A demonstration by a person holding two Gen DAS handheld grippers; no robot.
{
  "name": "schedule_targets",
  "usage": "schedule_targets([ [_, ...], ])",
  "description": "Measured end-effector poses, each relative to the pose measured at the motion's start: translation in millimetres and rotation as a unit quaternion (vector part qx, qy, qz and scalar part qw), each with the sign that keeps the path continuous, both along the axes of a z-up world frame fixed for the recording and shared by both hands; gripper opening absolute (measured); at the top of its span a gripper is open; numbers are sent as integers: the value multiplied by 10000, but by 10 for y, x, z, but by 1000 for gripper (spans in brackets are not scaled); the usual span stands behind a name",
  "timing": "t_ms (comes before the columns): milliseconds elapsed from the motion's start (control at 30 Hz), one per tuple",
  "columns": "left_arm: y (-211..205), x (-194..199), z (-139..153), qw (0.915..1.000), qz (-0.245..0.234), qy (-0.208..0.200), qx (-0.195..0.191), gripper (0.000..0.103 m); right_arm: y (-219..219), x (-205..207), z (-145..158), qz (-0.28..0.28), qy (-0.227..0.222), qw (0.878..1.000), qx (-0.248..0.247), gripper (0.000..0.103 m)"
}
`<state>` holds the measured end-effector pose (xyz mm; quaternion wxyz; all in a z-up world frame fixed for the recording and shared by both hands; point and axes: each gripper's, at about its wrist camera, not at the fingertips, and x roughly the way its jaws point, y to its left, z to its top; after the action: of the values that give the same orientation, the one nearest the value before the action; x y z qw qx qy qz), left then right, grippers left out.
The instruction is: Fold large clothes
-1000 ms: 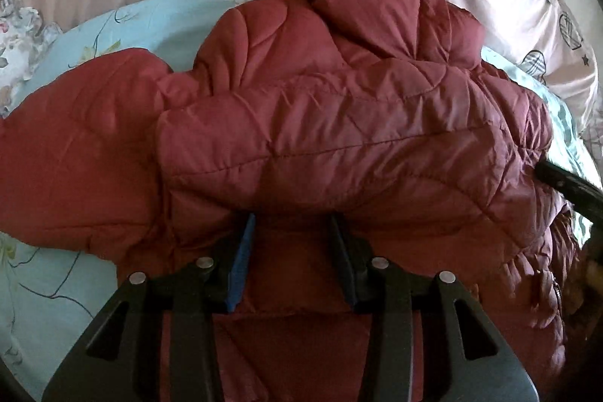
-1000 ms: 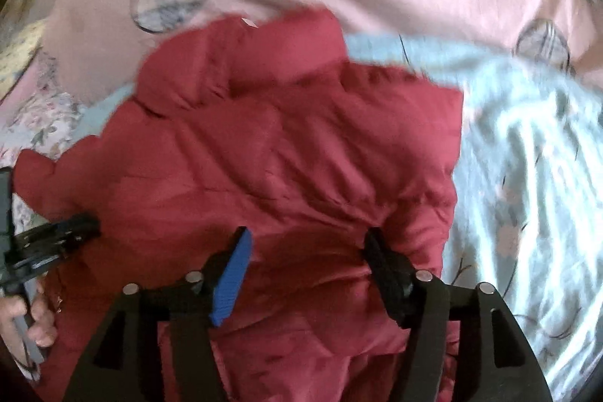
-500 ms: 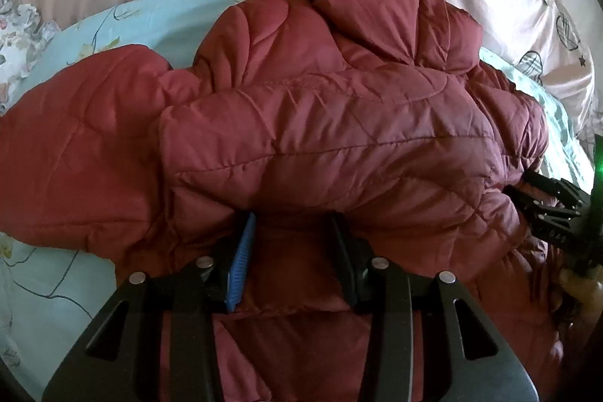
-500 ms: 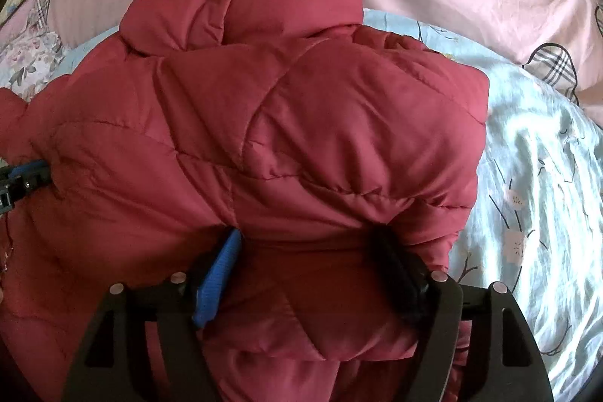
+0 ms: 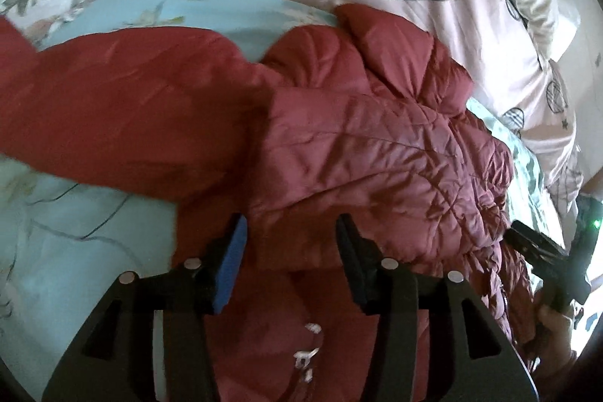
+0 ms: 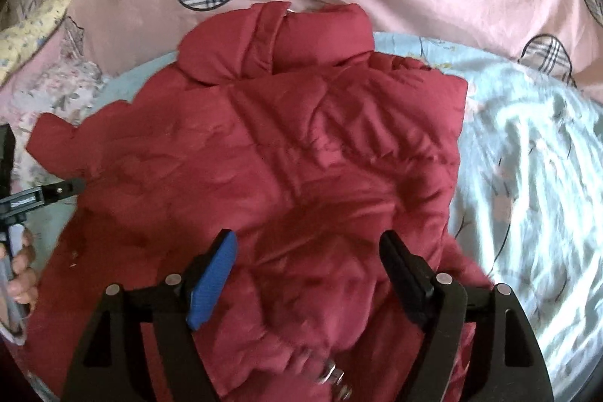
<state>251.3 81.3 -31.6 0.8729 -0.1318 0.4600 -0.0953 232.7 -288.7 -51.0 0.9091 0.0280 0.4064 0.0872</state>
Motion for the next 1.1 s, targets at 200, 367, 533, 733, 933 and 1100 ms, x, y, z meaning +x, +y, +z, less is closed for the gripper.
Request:
schedule_targets([
  [200, 369, -136, -43, 9991, 392, 29, -149, 52, 8, -230, 73, 36, 46, 9998, 185, 80],
  [367, 675, -190, -84, 9967, 811, 57, -60, 52, 14, -352, 114, 37, 69, 9995, 322, 84],
  [533, 927, -216, -125, 9937, 1108, 91, -103, 54, 8, -463, 119, 1, 107, 9991, 422, 84],
  [733, 1219, -239, -177, 9877, 1554, 150, -104, 66, 44, -575, 115, -2, 135, 9987, 499, 84],
  [933, 1646, -169, -228, 9782, 2056, 173, -246, 66, 132, -677, 168, 112, 73, 9987, 497, 84],
  [1100, 2140, -73, -233, 9622, 2695, 103, -374, 66, 157, -732, 228, 157, 13, 9985, 524, 84],
])
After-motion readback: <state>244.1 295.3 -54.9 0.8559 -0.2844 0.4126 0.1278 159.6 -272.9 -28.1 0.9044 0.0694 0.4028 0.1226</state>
